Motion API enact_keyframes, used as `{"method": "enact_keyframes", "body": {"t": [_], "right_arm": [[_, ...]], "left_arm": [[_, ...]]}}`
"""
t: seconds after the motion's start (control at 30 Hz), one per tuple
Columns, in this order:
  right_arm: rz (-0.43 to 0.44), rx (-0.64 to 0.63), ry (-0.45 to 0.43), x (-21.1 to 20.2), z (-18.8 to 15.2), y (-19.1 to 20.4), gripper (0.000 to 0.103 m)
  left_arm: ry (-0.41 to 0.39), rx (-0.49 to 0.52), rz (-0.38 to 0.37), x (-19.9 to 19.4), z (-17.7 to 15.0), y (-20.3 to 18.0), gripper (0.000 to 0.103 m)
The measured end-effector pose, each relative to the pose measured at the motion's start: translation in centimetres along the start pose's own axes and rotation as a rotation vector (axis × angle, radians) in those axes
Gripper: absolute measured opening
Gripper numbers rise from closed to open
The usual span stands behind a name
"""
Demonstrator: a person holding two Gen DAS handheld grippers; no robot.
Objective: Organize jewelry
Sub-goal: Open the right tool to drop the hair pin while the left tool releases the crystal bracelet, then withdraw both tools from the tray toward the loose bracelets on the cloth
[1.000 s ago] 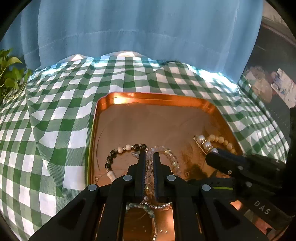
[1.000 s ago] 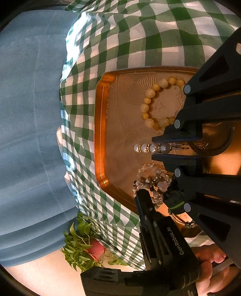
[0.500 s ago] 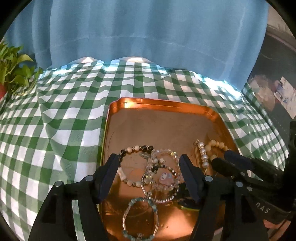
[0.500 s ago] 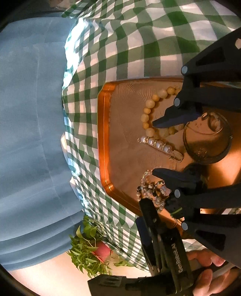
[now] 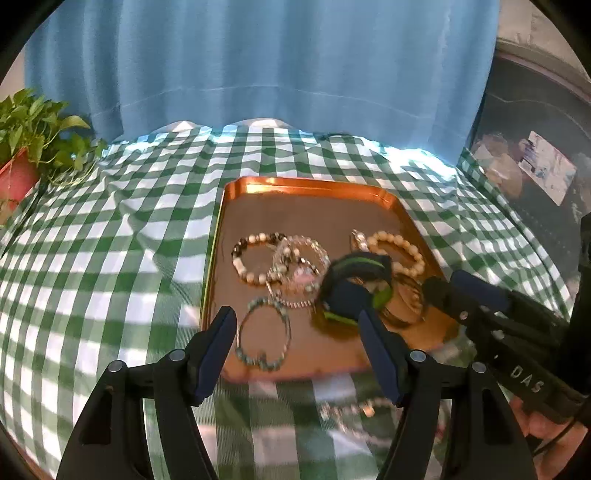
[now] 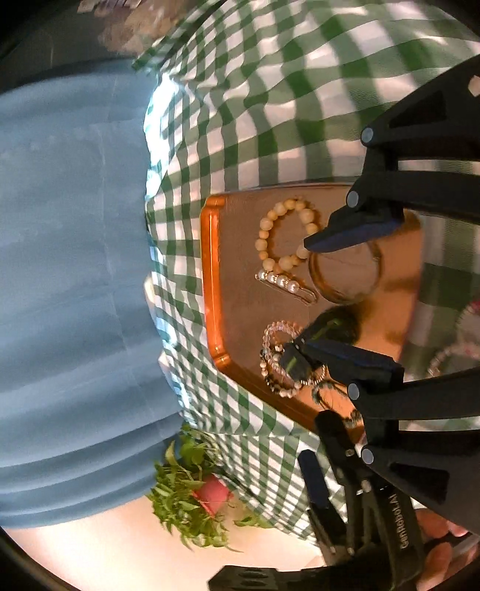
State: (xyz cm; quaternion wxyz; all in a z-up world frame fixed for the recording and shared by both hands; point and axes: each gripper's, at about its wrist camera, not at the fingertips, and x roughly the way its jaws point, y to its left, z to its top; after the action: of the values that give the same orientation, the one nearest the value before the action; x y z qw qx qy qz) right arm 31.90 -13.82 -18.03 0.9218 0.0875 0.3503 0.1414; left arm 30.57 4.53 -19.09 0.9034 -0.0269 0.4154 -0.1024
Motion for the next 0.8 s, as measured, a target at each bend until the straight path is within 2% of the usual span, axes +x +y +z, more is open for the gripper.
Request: {"method": "enact_keyframes", "body": {"t": [0.2,0.33,0.5,0.63,0.73,0.8], "right_arm": [[-0.030,0.003,0.022,-3.8,-2.3,1.4,0.046],[-0.043,-0.011,0.002,-7.3,-4.0,2.6,0.046],[-0.065,-0.036,-0.037,-12.2,-5.5,4.4,0.047],[-0.075,-0.064,-0.061,-15.8,-6.5,6.1,0.051],[-0.078,-0.094,-0.083,-18.2,-7.0,7.2,0.062],[-0.090,-0.114,-0.108,-19.6,-7.2,7.8,0.064]], "left_arm": [[-0.041,0.018,0.030,-5.9,-2.4,-1.4,0.069],[-0.054,0.016,0.044,-9.9,-4.4,-2.2,0.069],[-0.057,-0.034,-0.006,-14.4,-6.6,-2.7,0.069],[-0.086,-0.014,0.010,-17.9,-7.9,-3.7,0.069],[-0.091,0.011,0.020,-19.6,-8.4,-4.3,0.069],[-0.112,0.008,0.020,-20.5,-8.6,-4.4,0.070]]}}
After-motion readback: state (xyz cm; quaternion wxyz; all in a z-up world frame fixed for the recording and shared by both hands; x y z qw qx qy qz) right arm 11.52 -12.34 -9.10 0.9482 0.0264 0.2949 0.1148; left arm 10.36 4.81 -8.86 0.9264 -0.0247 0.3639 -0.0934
